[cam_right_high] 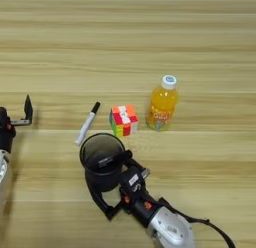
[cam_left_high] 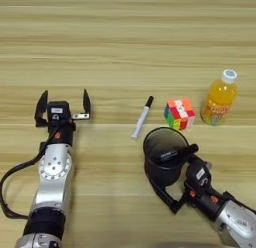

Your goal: Move the objects on the table

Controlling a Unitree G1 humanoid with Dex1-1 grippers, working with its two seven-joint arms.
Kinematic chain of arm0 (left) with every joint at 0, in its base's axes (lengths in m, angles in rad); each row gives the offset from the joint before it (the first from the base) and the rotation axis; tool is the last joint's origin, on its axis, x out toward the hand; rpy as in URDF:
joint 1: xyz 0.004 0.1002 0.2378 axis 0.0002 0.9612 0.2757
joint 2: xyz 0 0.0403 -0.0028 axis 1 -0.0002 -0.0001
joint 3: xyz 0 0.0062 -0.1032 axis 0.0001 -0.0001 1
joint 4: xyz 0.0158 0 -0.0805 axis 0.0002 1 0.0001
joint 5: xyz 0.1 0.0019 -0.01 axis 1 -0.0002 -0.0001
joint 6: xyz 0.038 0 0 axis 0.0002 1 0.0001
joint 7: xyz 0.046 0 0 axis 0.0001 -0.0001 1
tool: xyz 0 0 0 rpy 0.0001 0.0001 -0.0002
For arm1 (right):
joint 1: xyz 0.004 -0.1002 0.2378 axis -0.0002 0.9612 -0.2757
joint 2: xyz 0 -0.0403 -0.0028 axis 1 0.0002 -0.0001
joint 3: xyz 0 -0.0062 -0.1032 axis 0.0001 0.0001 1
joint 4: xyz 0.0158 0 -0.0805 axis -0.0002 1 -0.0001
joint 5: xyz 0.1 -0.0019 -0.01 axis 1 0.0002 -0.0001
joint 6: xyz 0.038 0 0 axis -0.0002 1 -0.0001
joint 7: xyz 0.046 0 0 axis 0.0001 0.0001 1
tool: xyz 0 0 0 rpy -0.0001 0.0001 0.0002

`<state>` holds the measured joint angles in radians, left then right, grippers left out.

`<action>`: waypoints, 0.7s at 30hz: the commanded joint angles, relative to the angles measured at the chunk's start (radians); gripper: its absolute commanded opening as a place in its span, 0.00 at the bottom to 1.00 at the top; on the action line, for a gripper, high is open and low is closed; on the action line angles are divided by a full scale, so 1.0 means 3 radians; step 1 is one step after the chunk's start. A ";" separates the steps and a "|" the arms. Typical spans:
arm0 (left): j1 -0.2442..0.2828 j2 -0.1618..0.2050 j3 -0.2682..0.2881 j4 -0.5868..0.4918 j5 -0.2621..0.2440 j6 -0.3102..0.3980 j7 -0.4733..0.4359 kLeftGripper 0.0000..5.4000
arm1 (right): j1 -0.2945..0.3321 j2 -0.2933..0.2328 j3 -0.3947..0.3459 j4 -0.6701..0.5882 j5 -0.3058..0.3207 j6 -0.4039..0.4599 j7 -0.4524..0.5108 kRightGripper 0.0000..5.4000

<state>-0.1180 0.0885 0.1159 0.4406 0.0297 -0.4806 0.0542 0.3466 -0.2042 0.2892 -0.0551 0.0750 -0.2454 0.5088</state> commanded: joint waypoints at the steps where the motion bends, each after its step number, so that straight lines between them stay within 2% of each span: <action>1: -0.0006 -0.0013 -0.0002 -0.0015 -0.0019 0.0009 0.0003 1.00 | 0.0051 -0.0100 -0.0058 -0.0096 0.0000 0.0058 -0.0008 1.00; 10: -0.0001 -0.0001 0.0005 -0.0016 -0.0020 0.0025 0.0002 1.00 | 0.0169 -0.0288 -0.0155 -0.0321 0.0073 0.0033 0.0052 1.00; 17: -0.0007 0.0005 0.0015 -0.0004 -0.0027 0.0028 0.0003 1.00 | 0.0314 -0.0500 -0.0024 -0.0415 -0.0059 -0.0070 0.0219 1.00; 21: -0.0012 0.0005 0.0020 0.0010 -0.0029 0.0022 0.0005 1.00 | 0.0407 -0.0650 -0.0040 -0.0432 -0.0083 -0.0174 0.0300 1.00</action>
<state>-0.1180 0.0896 0.1179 0.4410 0.0294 -0.4803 0.0544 0.4530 -0.3657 0.2826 -0.1671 0.0595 -0.2755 0.5823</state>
